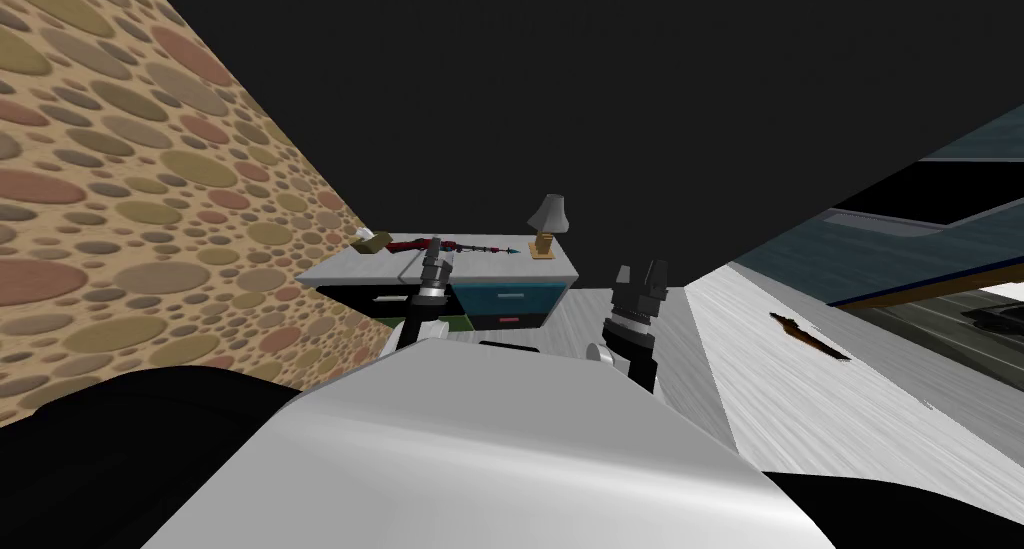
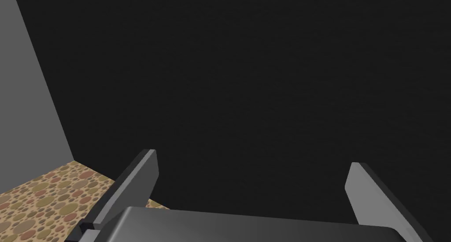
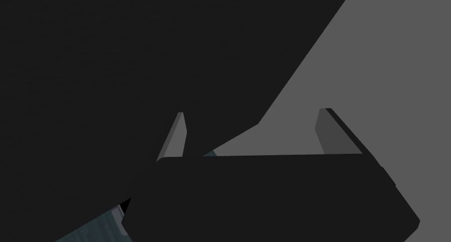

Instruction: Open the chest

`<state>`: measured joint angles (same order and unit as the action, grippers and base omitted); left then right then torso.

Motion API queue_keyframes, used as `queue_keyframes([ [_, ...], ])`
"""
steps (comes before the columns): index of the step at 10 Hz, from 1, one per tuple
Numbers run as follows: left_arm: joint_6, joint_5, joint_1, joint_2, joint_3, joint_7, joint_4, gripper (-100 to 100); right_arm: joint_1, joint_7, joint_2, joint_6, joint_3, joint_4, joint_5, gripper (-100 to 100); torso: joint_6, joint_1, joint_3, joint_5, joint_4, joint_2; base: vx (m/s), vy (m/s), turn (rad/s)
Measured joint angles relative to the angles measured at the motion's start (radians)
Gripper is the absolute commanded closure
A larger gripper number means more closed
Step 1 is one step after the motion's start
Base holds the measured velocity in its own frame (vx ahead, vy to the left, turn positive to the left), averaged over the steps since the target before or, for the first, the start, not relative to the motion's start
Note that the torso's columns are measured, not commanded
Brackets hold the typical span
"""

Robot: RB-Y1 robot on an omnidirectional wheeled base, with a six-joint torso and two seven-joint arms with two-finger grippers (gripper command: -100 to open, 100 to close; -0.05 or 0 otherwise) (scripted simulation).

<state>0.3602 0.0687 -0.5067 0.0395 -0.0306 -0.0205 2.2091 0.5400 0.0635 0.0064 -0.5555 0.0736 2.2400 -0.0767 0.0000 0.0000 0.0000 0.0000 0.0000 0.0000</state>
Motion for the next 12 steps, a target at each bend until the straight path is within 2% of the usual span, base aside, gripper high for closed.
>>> queue_keyframes([
  [2,0.0,0.0,0.0,0.0,0.0,0.0,0.0,0,0.0,0.0,0.0,0.0,0.0,0.0,0.0,0,0.0,0.0,-0.209,0.0,0.105,0.104,0.0,0.0,0.0],
  [9,0.0,0.0,0.0,0.0,0.0,0.0,0.0,0,0.0,0.0,0.0,0.0,0.0,0.0,0.0,0,0.0,0.0,-1.234,0.0,0.617,0.618,0.0,0.0,0.0],
  [10,0.0,0.0,0.0,0.0,0.0,0.0,0.0,-100,0.0,0.0,0.0,0.0,0.0,0.0,0.0,0,0.0,0.0,-1.382,0.0,0.691,0.691,0.01,-0.017,0.005],
  [12,0.007,0.001,0.012,0.04,0.004,-0.002,-0.036,-100,0.0,0.0,0.0,0.0,0.0,0.0,0.0,0,0.0,-0.002,-1.471,0.0,0.734,0.734,0.011,-0.054,0.013],
])
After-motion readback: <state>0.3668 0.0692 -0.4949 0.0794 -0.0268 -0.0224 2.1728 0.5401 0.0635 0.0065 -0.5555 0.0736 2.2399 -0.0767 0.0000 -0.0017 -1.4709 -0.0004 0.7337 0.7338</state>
